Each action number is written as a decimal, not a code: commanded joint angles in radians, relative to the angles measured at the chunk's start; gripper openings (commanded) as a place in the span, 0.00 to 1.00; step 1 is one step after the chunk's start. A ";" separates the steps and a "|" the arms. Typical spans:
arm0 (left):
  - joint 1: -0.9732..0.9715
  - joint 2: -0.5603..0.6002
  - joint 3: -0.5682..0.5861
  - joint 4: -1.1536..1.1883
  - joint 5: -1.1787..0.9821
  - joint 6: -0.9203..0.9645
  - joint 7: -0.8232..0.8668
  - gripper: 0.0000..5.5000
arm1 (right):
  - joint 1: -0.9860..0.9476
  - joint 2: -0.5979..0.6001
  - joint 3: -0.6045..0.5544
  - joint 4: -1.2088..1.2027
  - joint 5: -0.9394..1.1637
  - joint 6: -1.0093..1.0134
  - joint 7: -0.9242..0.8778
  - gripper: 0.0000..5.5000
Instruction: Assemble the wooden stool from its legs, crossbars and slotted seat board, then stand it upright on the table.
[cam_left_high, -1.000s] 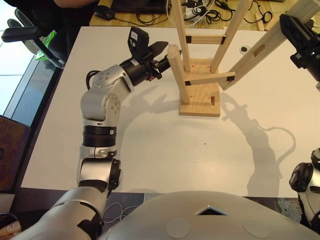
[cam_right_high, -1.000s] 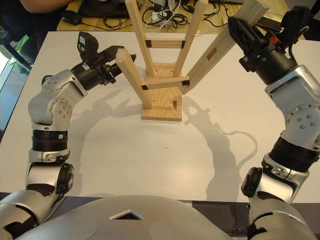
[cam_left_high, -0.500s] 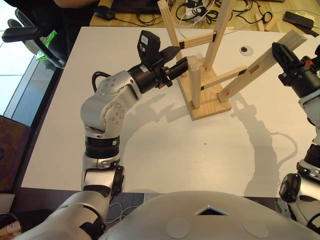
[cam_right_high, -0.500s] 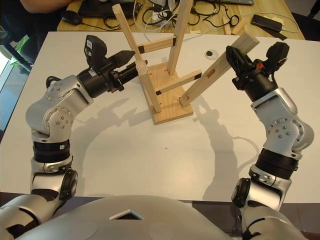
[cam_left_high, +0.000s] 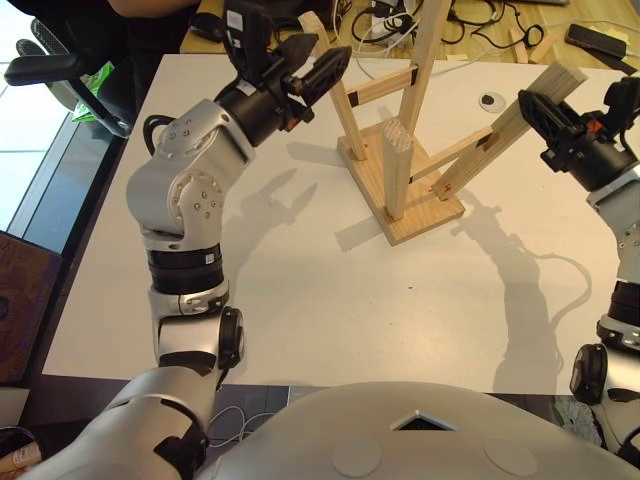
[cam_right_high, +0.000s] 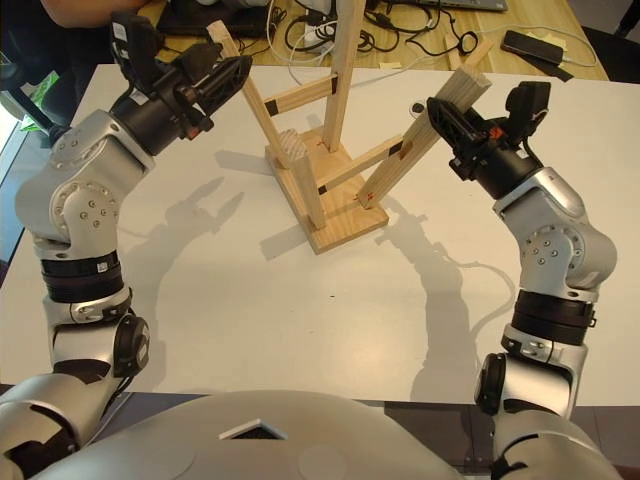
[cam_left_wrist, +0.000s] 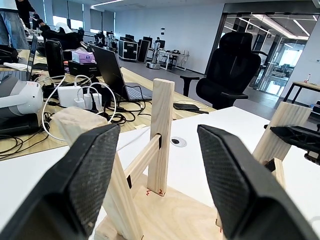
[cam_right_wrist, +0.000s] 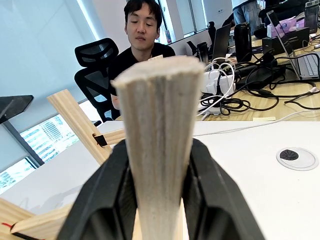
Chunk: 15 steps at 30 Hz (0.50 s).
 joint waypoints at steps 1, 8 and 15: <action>-0.032 -0.016 0.008 0.004 0.005 -0.017 0.028 0.52 | 0.060 0.008 0.061 -0.038 -0.073 0.012 -0.028 0.18; -0.047 -0.027 -0.006 0.000 0.006 -0.030 0.034 0.52 | 0.021 0.030 0.096 -0.014 -0.076 0.033 -0.036 0.18; -0.044 -0.032 -0.023 -0.005 0.009 -0.046 0.033 0.52 | -0.035 0.016 0.128 0.051 -0.100 0.045 0.005 0.18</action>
